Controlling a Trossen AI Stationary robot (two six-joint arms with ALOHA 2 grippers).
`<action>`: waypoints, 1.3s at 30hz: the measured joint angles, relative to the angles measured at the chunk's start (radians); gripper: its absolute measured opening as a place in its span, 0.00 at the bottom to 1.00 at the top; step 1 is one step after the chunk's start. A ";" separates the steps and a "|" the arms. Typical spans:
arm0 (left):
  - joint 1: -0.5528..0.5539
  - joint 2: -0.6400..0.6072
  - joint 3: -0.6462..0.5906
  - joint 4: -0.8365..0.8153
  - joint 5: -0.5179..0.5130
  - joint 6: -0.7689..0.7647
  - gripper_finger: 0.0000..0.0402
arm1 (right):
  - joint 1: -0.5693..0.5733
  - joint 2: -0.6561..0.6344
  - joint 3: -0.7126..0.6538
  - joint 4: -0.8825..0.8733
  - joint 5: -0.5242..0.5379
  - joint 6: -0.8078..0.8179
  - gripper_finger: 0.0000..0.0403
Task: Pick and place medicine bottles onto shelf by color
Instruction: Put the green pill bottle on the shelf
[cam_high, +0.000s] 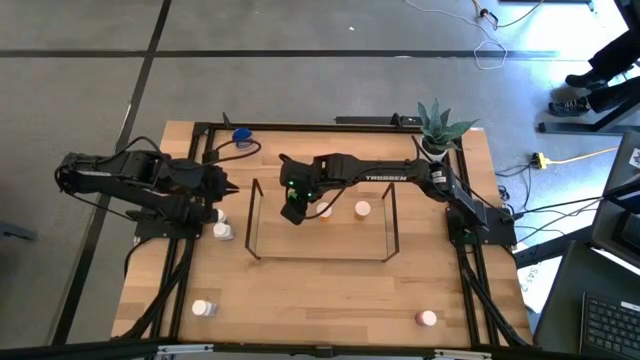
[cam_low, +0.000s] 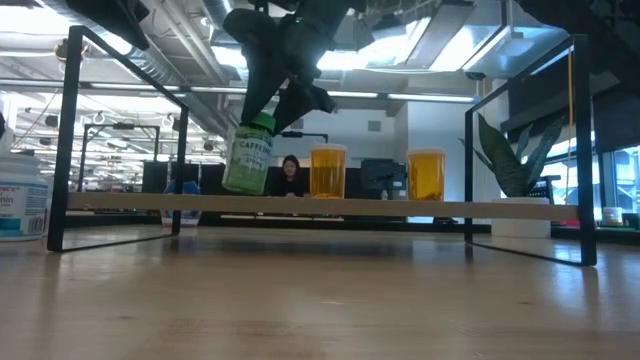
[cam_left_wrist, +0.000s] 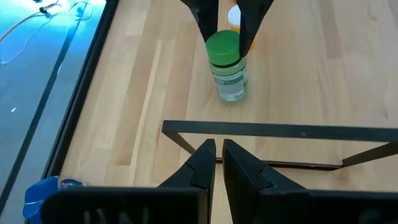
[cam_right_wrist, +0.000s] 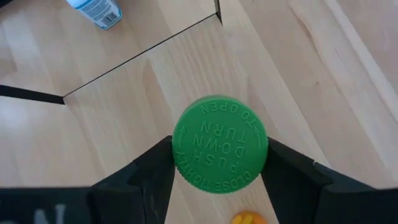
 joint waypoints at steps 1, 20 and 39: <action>0.000 0.000 0.000 0.005 0.005 -0.002 0.06 | 0.000 0.000 0.000 0.000 0.000 0.000 0.53; 0.000 0.000 0.000 0.001 0.020 -0.002 0.06 | 0.000 0.000 0.000 0.000 0.001 -0.006 0.53; 0.000 0.000 0.000 0.001 0.019 0.001 0.06 | 0.000 0.000 0.001 0.000 0.003 -0.006 0.53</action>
